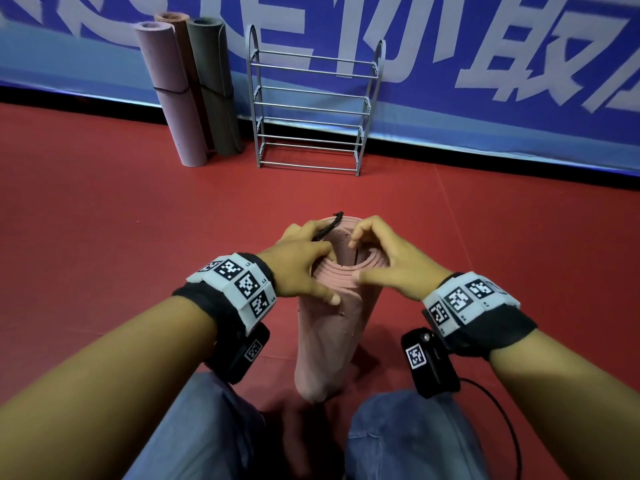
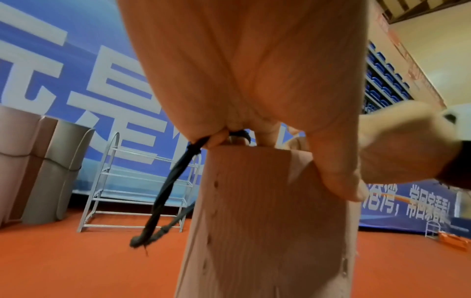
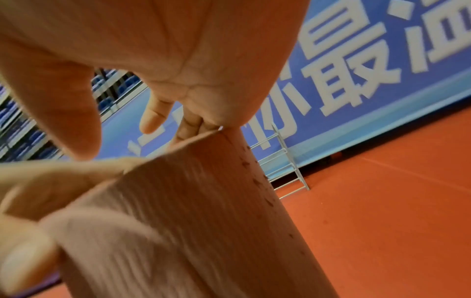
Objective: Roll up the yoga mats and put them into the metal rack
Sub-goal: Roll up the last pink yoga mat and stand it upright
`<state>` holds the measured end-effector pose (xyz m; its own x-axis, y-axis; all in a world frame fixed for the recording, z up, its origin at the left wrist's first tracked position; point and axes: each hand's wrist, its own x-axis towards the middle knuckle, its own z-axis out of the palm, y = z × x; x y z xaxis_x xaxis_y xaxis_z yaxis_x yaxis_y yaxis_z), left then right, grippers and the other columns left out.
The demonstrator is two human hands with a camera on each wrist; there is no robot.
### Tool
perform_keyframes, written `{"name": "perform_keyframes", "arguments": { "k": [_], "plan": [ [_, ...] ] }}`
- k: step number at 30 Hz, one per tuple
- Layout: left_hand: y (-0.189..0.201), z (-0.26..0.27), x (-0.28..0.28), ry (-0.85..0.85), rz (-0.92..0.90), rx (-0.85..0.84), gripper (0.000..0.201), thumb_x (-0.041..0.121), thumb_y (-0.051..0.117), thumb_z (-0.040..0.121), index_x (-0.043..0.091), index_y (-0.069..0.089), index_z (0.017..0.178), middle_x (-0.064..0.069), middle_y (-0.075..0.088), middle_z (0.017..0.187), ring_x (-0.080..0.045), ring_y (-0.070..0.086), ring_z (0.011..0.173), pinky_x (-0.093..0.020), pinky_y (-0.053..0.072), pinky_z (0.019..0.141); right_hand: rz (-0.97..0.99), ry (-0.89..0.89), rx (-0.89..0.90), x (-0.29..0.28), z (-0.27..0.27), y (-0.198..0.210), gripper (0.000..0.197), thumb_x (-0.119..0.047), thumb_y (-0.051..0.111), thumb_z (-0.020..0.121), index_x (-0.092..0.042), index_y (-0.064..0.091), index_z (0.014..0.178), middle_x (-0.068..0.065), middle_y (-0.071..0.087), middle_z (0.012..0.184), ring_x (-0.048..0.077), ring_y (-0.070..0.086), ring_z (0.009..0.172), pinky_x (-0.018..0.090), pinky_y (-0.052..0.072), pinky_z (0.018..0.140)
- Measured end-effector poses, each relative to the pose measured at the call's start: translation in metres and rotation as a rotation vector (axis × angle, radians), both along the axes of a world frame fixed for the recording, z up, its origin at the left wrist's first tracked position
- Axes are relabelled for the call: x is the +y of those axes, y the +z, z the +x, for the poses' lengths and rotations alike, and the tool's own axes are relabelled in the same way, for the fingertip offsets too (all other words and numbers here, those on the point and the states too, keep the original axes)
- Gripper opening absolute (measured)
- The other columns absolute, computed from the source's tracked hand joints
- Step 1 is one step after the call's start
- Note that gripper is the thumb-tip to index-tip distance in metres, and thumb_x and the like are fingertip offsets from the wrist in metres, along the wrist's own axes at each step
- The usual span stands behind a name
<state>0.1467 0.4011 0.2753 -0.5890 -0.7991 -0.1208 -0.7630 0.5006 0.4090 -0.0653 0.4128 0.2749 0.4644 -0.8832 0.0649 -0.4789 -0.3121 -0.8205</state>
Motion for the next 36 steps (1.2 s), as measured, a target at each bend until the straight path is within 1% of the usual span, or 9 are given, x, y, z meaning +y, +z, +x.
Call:
{"name": "perform_keyframes", "arguments": {
  "k": [2,4,8,11,15,20,28,30,36],
  "plan": [
    [-0.001,-0.001,0.002,0.005,-0.013,0.017,0.059,0.051,0.082,0.068,0.018,0.062,0.113,-0.003,0.017,0.155,-0.027,0.026,0.128,-0.031,0.027,0.108,-0.086,-0.107,-0.036,-0.01,-0.004,0.006,0.038,-0.01,0.06,0.077,-0.032,0.052,0.106,0.005,0.055,0.115,0.017,0.053,0.112,0.032,0.041,0.098],
    [-0.002,-0.004,0.006,-0.007,-0.011,0.016,0.058,0.051,0.082,0.068,0.018,0.061,0.112,-0.003,0.018,0.154,-0.026,0.026,0.126,-0.031,0.027,0.107,-0.22,-0.113,0.204,-0.024,-0.007,0.009,0.048,-0.002,0.053,0.087,-0.035,0.055,0.123,0.002,0.051,0.134,0.02,0.043,0.13,0.033,0.028,0.112],
    [-0.003,-0.012,0.009,-0.03,-0.03,0.003,0.06,0.053,0.08,0.069,0.018,0.06,0.114,-0.004,0.02,0.151,-0.026,0.027,0.124,-0.031,0.027,0.107,-0.179,0.057,0.545,-0.038,0.001,0.002,0.056,-0.008,0.057,0.093,-0.027,0.045,0.143,0.003,0.035,0.155,0.018,0.027,0.145,0.028,0.012,0.116],
    [-0.004,-0.011,0.009,-0.035,-0.018,0.034,0.06,0.051,0.081,0.068,0.02,0.061,0.114,-0.003,0.021,0.149,-0.021,0.026,0.121,-0.028,0.025,0.104,-0.259,0.005,0.391,-0.04,0.005,-0.003,0.039,-0.007,0.06,0.092,-0.016,0.06,0.13,0.007,0.055,0.133,0.021,0.045,0.13,0.035,0.026,0.113],
    [-0.004,-0.009,0.01,-0.029,-0.014,0.091,0.058,0.047,0.084,0.067,0.018,0.063,0.113,-0.003,0.021,0.146,-0.02,0.024,0.126,-0.026,0.023,0.106,-0.344,-0.109,0.324,-0.046,0.002,-0.002,0.017,-0.006,0.072,0.083,-0.009,0.073,0.099,0.008,0.064,0.107,0.021,0.058,0.104,0.019,0.036,0.094],
    [-0.004,-0.006,0.013,-0.058,-0.134,0.031,0.061,0.056,0.076,0.072,0.022,0.062,0.121,-0.003,0.029,0.146,-0.021,0.03,0.121,-0.028,0.028,0.101,-0.365,-0.138,0.296,-0.046,-0.006,0.0,0.005,-0.008,0.073,0.082,-0.009,0.069,0.084,0.007,0.068,0.099,0.022,0.061,0.094,0.031,0.046,0.091],
    [-0.005,0.006,0.0,0.014,-0.12,0.037,0.059,0.054,0.074,0.076,0.022,0.058,0.122,0.007,0.036,0.145,-0.021,0.036,0.114,-0.038,0.037,0.101,-0.277,-0.23,0.213,-0.039,-0.033,0.003,0.036,-0.007,0.072,0.082,-0.034,0.053,0.069,0.001,0.069,0.098,0.017,0.063,0.093,0.026,0.048,0.089],
    [-0.007,0.005,0.0,0.013,-0.107,0.037,0.059,0.054,0.074,0.076,0.022,0.057,0.123,0.007,0.035,0.145,-0.021,0.035,0.115,-0.037,0.036,0.103,-0.276,-0.251,0.207,-0.039,-0.032,0.0,0.033,-0.009,0.071,0.083,-0.034,0.054,0.069,-0.001,0.07,0.098,0.016,0.062,0.091,0.035,0.05,0.09],
    [-0.011,0.003,0.001,0.005,-0.1,0.141,0.059,0.054,0.078,0.071,0.027,0.054,0.116,0.011,0.046,0.131,-0.02,0.041,0.108,-0.04,0.038,0.099,-0.266,-0.367,0.214,-0.04,-0.025,0.002,0.031,-0.021,0.061,0.093,-0.015,0.062,0.063,0.007,0.067,0.081,0.011,0.057,0.067,0.038,0.051,0.077]
  ]
}}
